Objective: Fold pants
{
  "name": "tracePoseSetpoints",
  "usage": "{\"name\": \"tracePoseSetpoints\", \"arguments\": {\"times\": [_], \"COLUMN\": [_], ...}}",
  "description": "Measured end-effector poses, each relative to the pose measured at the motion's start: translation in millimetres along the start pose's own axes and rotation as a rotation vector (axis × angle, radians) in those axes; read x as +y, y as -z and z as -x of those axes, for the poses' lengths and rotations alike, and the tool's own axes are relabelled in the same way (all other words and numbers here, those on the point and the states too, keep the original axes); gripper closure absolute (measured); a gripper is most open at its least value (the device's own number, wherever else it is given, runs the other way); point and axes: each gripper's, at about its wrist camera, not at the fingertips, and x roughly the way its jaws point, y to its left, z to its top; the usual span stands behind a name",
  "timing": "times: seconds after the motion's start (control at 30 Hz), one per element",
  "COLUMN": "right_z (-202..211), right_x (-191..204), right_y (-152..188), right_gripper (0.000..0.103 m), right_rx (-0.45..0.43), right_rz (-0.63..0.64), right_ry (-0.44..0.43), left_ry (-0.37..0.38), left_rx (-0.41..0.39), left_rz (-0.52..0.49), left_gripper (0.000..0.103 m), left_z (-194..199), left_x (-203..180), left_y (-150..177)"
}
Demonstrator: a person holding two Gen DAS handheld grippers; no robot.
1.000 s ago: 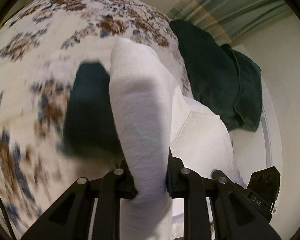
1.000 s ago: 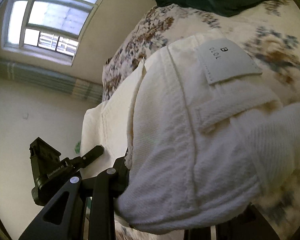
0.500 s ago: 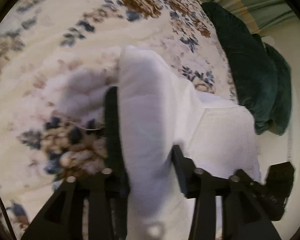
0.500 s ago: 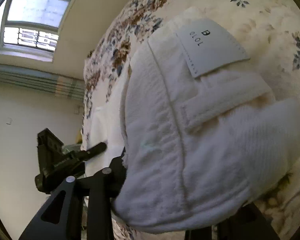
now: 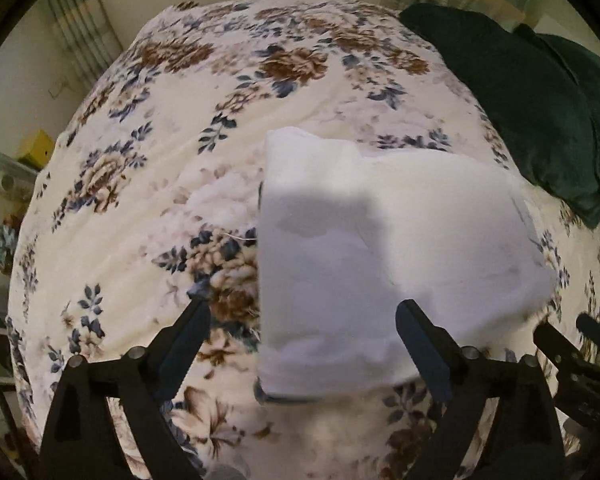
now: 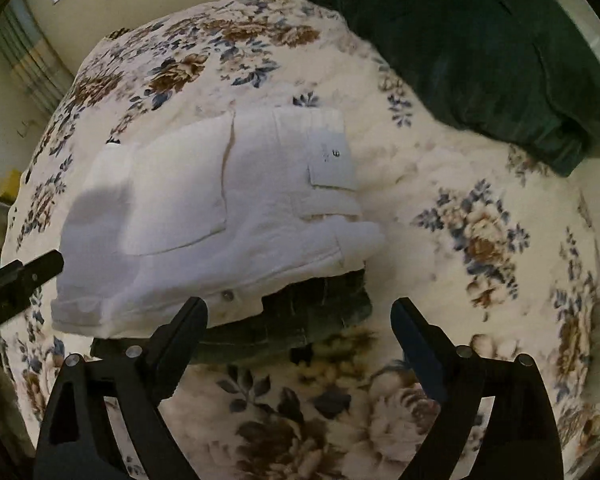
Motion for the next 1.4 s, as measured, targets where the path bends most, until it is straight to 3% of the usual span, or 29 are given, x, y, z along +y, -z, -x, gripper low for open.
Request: {"name": "tracePoseSetpoints", "arguments": {"times": [0.27, 0.47, 1.03, 1.4], "right_z": [74.5, 151.9, 431.6, 608.9], "right_x": [-4.6, -19.7, -80.6, -112.1], "right_y": [30.1, 67.0, 226.4, 312.6], "right_gripper": [0.007, 0.007, 0.007, 0.007], "right_rx": [-0.061, -0.128, -0.329, -0.437], "right_rz": [0.002, 0.016, 0.093, 0.120], "right_ry": [-0.028, -0.041, -0.067, -0.123], "left_ry": [-0.023, -0.048, -0.128, -0.120], "left_rx": [-0.070, -0.129, -0.345, -0.439], "left_rz": [0.018, 0.058, 0.069, 0.052], "left_gripper": [0.008, 0.008, 0.008, 0.007], "left_z": [65.5, 138.9, 396.4, 518.0], "left_x": [-14.2, -23.6, -65.4, -75.9], "left_y": [29.6, 74.2, 223.1, 291.6]}}
